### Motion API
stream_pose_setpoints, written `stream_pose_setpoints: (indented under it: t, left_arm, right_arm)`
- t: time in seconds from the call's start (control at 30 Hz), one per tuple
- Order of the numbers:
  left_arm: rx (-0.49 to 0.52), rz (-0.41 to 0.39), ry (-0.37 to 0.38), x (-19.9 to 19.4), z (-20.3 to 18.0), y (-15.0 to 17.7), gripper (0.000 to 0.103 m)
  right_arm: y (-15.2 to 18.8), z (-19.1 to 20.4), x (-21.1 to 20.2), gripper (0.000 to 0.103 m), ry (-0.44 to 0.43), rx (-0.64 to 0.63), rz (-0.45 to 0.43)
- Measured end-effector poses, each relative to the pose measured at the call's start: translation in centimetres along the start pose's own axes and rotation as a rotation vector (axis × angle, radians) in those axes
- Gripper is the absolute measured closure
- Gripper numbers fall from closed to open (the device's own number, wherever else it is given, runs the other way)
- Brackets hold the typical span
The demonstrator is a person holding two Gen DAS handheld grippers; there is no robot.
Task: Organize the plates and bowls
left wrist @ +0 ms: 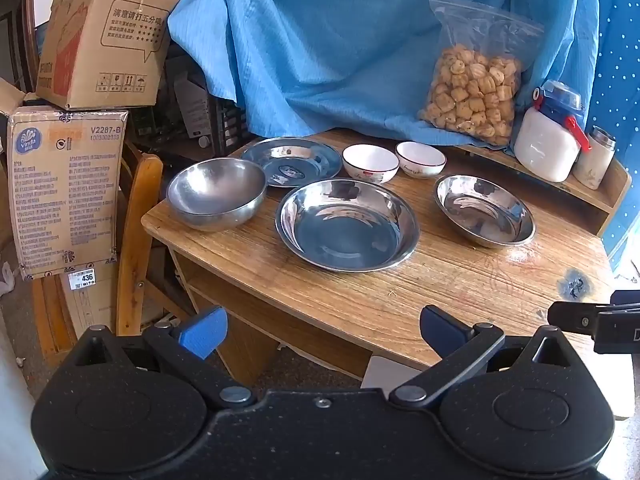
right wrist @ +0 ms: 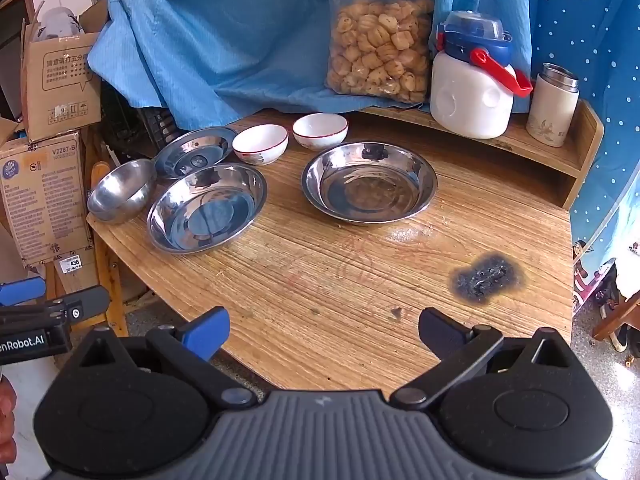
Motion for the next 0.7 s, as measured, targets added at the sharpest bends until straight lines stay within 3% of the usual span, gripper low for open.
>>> stream_pose_setpoints:
  t: [0.7]
  left_arm:
    - [-0.003, -0.001, -0.005, -0.18, -0.12, 0.14, 0.001]
  right_arm:
    - [-0.03, -0.15, 0.00, 0.000, -0.004, 0.002, 0.001]
Point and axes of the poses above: each gripper's, at about its wrist camera, not at the fingertips, and x roughly the way its jaws point, z to its left, y to its underside, the point moved 6 cm from there along x, roughly the way its jaws point, and after that the axes turned 13 degrees about y, right-handed, at the moved point
